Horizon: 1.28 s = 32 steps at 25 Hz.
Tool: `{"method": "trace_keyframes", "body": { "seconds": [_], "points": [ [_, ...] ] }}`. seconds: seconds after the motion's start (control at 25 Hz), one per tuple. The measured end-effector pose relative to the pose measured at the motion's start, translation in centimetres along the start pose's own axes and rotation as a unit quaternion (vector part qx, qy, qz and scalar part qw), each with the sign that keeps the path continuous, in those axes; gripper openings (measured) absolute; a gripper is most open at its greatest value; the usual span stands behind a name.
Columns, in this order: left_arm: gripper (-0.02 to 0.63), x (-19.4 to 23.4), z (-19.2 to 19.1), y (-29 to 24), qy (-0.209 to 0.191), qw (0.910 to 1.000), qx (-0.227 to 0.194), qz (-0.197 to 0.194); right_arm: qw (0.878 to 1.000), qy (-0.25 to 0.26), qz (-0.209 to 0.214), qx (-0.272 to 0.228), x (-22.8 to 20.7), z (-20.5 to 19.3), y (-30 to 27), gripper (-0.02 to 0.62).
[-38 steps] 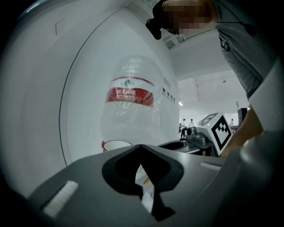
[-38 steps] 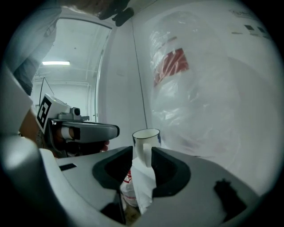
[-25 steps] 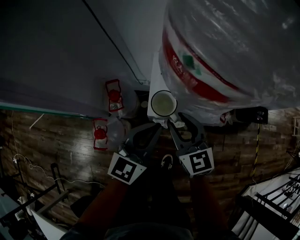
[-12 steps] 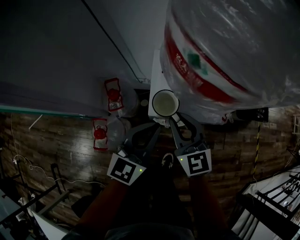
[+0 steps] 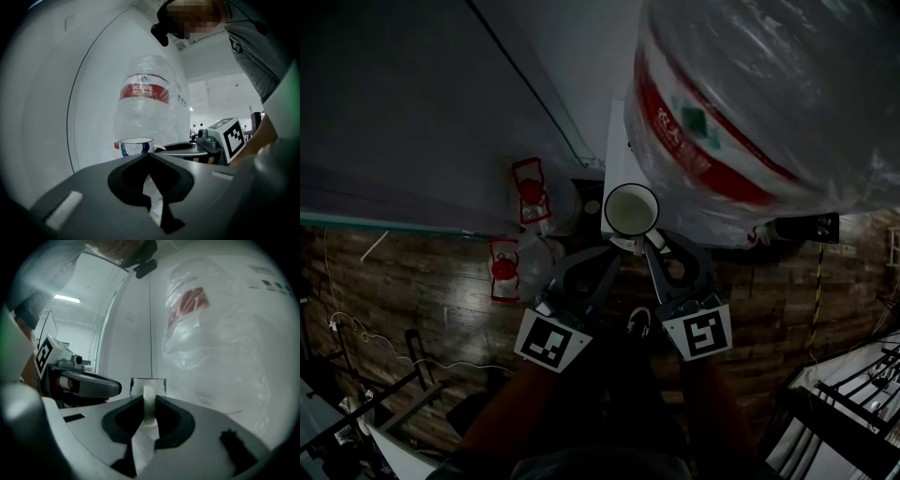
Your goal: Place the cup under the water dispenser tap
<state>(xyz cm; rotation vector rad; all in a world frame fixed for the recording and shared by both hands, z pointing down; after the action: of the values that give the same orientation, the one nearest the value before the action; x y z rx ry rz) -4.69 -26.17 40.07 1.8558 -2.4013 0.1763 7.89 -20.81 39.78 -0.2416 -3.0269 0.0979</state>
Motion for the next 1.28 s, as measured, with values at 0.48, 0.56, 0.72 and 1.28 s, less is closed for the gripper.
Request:
{"method": "trace_keyframes", "body": {
  "seconds": [0.48,0.56,0.72,1.28],
  "points": [
    [0.008,-1.1,2.1,2.0,-0.006,0.9998,-0.013,-0.015,0.999,-0.014,-0.025,-0.029,1.8,2.8,2.8,0.066],
    [0.008,-1.4,2.3,2.3,-0.007,0.9997,-0.011,-0.023,0.999,-0.014,-0.034,-0.032,2.1,3.2,3.5,0.066],
    [0.008,-2.3,2.4,2.6,-0.004,0.999,-0.013,-0.043,0.997,-0.018,-0.059,-0.042,2.7,3.5,5.3,0.066],
    [0.008,-6.3,-1.3,3.2,0.014,0.9941,-0.016,-0.106,0.988,-0.048,-0.141,-0.028,5.7,-0.3,13.2,0.066]
  ]
}}
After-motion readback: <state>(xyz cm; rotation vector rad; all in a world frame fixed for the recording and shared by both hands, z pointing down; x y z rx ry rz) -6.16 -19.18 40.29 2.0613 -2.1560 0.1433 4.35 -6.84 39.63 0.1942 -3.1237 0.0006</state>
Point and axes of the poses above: the fingertips, and each gripper's own axes: y backward along the fingers, x to its left, z out of its top, the point moved 7 cm from there along y, backward along the fingers, and after that the axes turned 7 degrees about -x, right-handed, at the moved point
